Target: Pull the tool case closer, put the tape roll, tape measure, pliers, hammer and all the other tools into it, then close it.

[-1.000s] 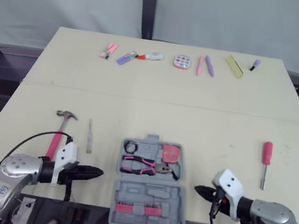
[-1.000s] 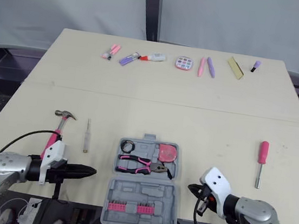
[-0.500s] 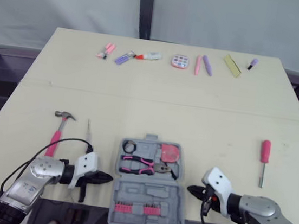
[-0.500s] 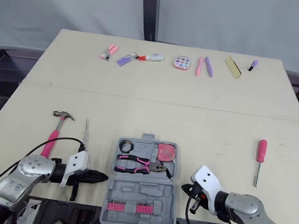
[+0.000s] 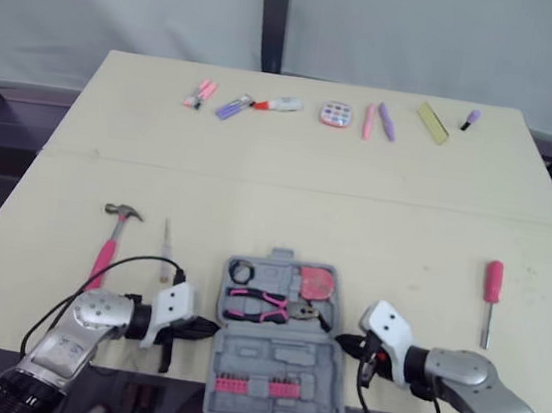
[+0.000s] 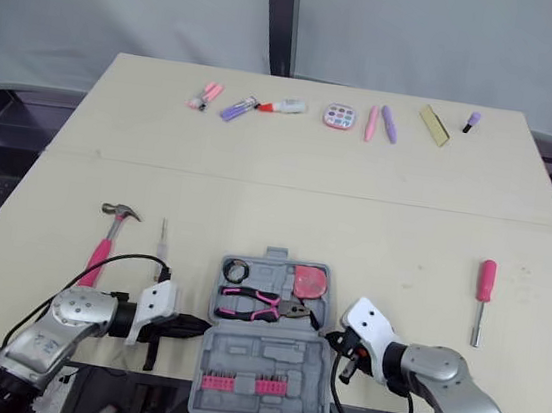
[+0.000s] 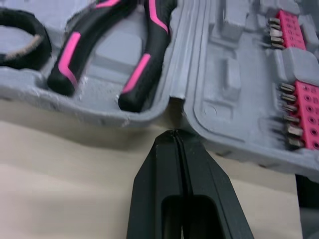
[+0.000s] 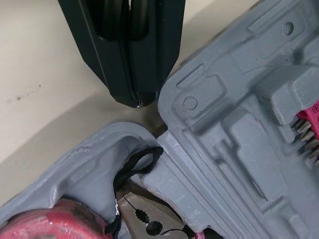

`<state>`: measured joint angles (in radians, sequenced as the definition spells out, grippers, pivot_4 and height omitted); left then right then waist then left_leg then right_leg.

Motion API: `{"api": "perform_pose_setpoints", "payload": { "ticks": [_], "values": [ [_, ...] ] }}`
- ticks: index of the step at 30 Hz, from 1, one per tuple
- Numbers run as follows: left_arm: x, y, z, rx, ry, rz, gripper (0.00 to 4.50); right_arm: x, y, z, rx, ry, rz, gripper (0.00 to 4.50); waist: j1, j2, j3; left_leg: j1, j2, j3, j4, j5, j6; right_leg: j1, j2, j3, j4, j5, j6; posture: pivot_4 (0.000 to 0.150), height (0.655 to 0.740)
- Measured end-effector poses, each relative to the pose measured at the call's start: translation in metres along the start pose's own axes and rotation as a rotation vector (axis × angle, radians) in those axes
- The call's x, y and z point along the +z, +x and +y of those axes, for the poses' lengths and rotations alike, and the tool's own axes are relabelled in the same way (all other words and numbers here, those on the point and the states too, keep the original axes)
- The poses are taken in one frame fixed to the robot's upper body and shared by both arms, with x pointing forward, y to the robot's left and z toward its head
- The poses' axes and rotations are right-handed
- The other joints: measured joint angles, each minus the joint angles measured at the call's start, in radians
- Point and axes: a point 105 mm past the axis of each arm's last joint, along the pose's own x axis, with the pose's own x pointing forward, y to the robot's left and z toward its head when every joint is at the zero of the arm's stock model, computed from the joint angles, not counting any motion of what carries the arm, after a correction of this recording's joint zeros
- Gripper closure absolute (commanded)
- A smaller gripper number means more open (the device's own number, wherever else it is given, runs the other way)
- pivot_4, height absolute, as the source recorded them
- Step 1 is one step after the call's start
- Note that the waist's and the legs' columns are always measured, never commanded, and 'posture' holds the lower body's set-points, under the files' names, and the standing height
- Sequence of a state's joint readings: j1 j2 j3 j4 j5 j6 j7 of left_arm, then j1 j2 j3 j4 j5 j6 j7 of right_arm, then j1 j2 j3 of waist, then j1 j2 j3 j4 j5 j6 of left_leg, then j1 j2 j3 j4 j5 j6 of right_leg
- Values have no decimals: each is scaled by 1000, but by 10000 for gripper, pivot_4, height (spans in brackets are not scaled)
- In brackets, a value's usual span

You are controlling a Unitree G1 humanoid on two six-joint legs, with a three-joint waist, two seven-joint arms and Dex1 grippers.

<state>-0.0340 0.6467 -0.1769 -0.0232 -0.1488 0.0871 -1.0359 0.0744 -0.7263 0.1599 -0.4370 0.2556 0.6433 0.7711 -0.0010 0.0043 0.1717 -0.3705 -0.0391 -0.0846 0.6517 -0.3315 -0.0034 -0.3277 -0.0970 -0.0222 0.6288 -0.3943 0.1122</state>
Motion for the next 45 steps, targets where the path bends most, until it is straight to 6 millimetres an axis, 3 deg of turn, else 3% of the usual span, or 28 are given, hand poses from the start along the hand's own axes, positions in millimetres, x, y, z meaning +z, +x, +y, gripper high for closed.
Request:
{"api": "perform_pose_setpoints", "payload": {
  "ticks": [25, 45],
  "values": [
    [4, 11, 14, 34, 10, -20, 44442, 3, 4, -3, -12, 14, -6, 44546, 1, 0, 0, 0, -1, -1, 4, 0, 0, -2, 0, -2, 9, 0, 0, 1500, 7400],
    [17, 19, 39, 118, -46, -35, 44442, 14, 10, -26, -111, 1, -34, 44546, 0, 0, 0, -3, -3, 0, 7, 0, 0, -11, -1, -1, 21, 0, 0, 1500, 7400]
  ]
}}
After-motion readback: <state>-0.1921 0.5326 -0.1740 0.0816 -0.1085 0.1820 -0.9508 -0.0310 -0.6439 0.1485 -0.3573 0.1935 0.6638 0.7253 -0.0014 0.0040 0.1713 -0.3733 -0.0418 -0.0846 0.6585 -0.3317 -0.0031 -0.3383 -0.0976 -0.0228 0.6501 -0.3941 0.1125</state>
